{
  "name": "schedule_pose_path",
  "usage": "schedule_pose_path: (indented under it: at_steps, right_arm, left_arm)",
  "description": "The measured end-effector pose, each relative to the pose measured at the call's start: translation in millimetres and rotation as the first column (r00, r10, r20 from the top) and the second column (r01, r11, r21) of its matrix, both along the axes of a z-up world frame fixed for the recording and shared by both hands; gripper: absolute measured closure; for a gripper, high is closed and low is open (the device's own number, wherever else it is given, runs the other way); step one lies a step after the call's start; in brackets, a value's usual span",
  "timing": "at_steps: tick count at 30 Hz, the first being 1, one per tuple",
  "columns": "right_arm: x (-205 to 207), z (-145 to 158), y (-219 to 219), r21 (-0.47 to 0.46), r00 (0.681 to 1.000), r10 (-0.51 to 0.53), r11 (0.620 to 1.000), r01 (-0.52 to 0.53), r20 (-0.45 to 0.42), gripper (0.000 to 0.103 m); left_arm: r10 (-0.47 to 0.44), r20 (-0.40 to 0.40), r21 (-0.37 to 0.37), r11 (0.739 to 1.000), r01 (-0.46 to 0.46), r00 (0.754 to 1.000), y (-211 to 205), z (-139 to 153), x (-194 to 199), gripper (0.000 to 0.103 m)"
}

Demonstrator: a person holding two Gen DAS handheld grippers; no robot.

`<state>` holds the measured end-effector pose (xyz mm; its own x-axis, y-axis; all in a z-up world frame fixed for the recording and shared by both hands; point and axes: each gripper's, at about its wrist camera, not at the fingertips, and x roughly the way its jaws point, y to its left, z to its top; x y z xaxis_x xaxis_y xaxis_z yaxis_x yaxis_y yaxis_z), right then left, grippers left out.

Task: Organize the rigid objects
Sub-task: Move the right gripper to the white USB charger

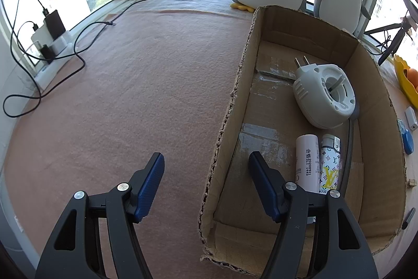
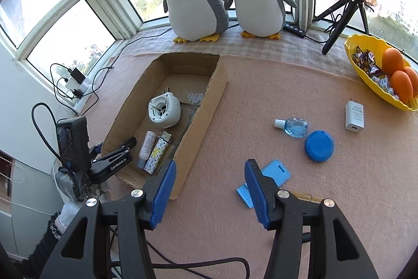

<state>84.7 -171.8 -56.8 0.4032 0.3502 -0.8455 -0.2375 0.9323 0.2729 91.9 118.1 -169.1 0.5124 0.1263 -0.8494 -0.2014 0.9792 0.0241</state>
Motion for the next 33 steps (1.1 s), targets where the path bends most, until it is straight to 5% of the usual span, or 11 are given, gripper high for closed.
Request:
schedule_pose_path:
  at_steps: [14,33]
  right_arm:
    - [31,-22,-138,-0.116,0.965,-0.263,0.958,0.262,0.002,0.047]
    - [137,-90,-151,-0.241,0.948,-0.299,0.933,0.267,-0.108,0.047]
  left_arm:
    - [-0.001,-0.002,0.009,1.000,0.001,1.000,0,1,-1,0.035]
    - [-0.001,-0.002,0.015,1.000,0.001,1.000,0,1,-1,0.034]
